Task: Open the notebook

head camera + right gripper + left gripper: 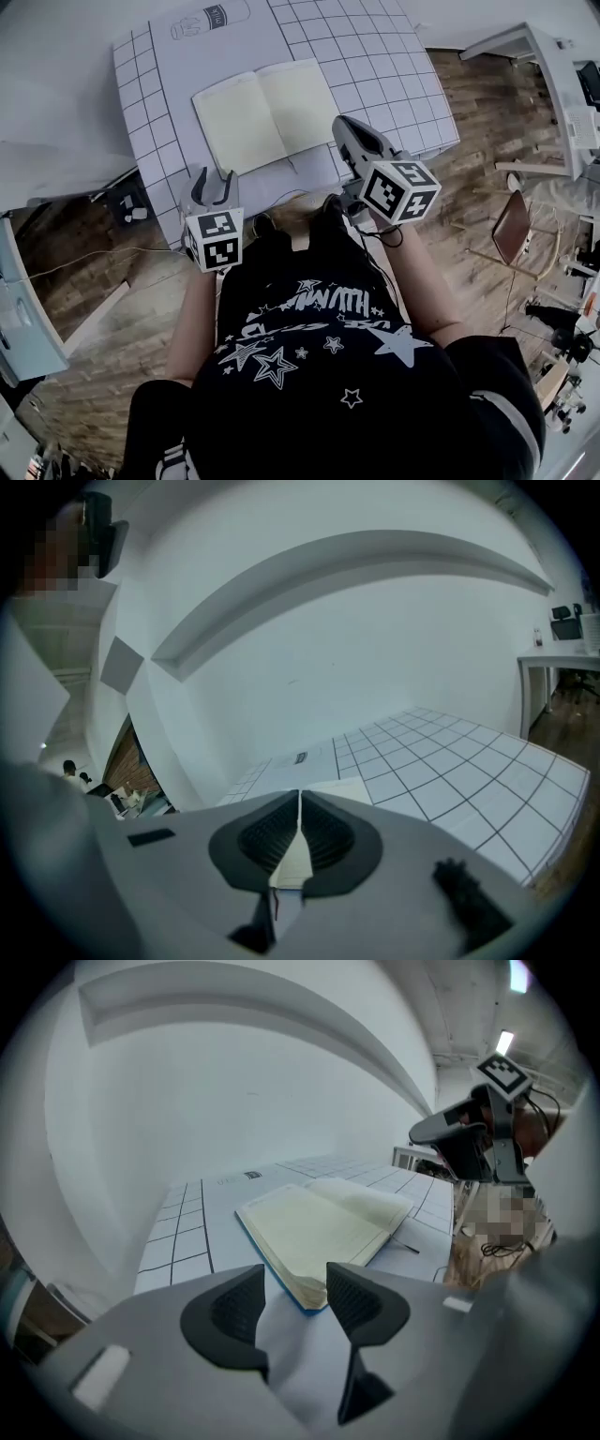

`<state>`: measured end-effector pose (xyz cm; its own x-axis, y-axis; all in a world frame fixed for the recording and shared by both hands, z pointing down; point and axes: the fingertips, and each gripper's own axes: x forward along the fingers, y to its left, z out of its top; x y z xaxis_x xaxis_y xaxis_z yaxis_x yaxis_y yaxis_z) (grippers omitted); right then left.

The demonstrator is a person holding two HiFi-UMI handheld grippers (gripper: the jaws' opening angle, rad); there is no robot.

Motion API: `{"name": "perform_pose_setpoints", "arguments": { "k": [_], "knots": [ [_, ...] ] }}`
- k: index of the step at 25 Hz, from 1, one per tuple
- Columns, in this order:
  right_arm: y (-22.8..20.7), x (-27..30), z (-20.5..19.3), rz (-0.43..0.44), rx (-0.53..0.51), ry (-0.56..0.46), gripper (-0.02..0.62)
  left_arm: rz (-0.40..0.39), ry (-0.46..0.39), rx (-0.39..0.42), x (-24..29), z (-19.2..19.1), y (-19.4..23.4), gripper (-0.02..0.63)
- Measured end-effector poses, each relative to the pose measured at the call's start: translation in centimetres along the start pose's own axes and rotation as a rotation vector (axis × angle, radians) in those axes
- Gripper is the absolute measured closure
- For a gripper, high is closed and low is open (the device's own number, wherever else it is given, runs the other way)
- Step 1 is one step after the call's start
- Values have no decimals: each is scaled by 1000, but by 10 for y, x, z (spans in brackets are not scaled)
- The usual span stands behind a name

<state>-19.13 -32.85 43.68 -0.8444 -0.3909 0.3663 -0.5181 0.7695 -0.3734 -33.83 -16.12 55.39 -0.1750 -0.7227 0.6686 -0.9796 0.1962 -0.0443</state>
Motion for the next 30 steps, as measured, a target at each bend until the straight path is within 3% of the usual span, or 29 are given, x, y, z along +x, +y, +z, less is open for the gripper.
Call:
{"name": "perform_pose_setpoints", "arguments": {
  "k": [3,8,18,22,30],
  "knots": [
    [-5,-18,-1,-29,12,-15,577,-5,-38,2,-11,12,2,390],
    [-22,-47,-4,-48,9,-17,577,-16,-99,106,-30,33,-11,393],
    [-10,-98,8,96,-38,-69,577,110,-237,-3,-102,51,-53,405],
    [-15,-123,7,126,-34,-78,577,168,-294,-41,-131,56,-71,443],
    [-14,-167,-32,203,-28,-33,577,301,-292,-80,-184,14,-104,503]
  ]
}}
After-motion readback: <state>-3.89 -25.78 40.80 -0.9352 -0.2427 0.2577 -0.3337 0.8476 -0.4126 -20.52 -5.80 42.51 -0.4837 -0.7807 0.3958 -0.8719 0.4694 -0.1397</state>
